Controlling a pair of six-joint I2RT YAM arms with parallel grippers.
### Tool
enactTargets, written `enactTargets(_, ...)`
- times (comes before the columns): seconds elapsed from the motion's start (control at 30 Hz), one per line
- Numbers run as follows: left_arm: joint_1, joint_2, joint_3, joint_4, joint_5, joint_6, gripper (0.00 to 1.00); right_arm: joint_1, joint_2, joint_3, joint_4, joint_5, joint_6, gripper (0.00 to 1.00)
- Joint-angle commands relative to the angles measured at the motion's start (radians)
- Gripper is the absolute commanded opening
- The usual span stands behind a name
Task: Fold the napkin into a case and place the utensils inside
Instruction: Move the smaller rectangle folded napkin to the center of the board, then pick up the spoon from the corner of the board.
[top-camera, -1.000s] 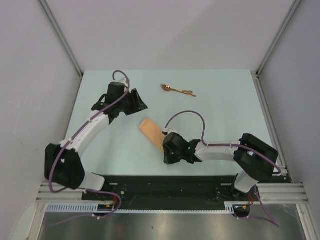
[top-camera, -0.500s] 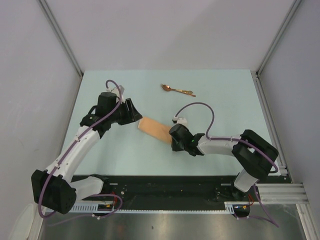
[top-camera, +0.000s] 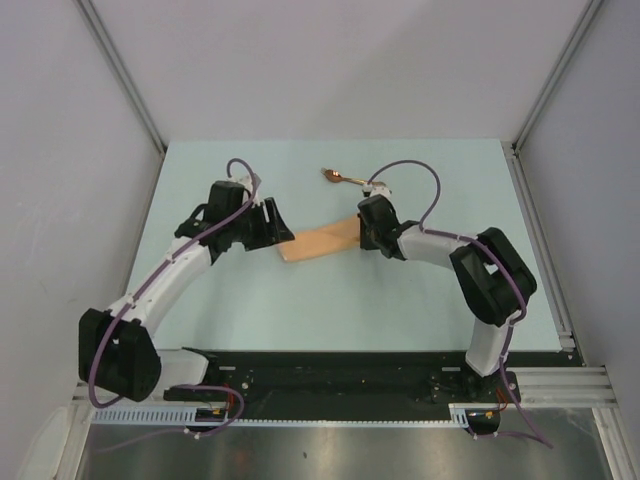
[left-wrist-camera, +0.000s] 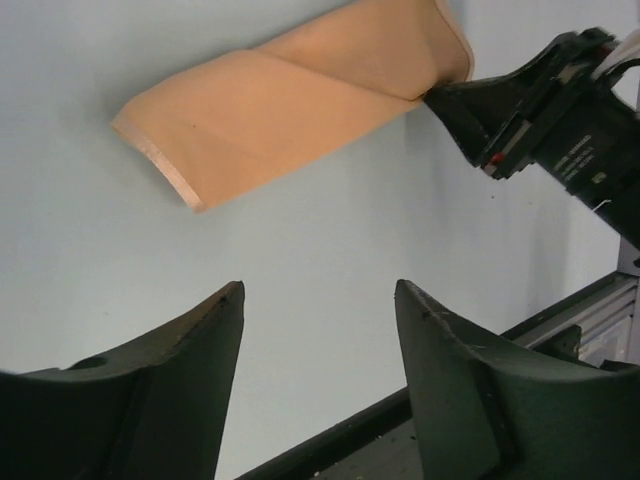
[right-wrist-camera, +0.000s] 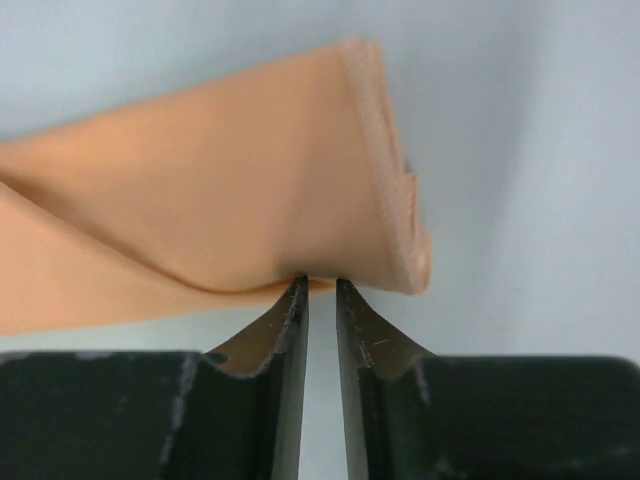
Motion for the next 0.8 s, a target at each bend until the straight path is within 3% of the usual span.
enactTargets(0.0, 0.009, 0.085, 0.122, 0.074, 0.082, 0.005, 0.70, -0.049, -0.098, 0.101, -0.141, -0.039, -0.011, 0.24)
enactTargets(0.13, 0.018, 0.359, 0.351, 0.091, 0.150, -0.104, 0.76, -0.150, -0.142, 0.161, -0.279, -0.118, 0.011, 0.44)
enactTargets(0.2, 0.015, 0.465, 0.448, 0.085, 0.095, -0.191, 0.78, -0.164, -0.139, 0.213, -0.319, -0.125, 0.008, 0.61)
enactTargets(0.3, 0.003, 0.630, 0.579, 0.225, 0.012, -0.276, 0.76, -0.182, -0.122, 0.262, -0.381, -0.108, 0.000, 0.74)
enactTargets(0.47, -0.016, 0.855, 0.717, 0.385, -0.106, -0.411, 0.64, -0.233, -0.137, 0.259, -0.413, -0.160, 0.044, 0.77)
enactTargets(0.6, -0.080, 0.954, 0.838, 0.399, -0.281, -0.399, 0.64, -0.250, -0.134, 0.251, -0.358, -0.136, 0.043, 0.83)
enactTargets(0.77, -0.103, 0.997, 0.849, 0.428, -0.351, -0.452, 0.63, -0.297, 0.015, 0.377, -0.220, -0.125, 0.021, 0.83)
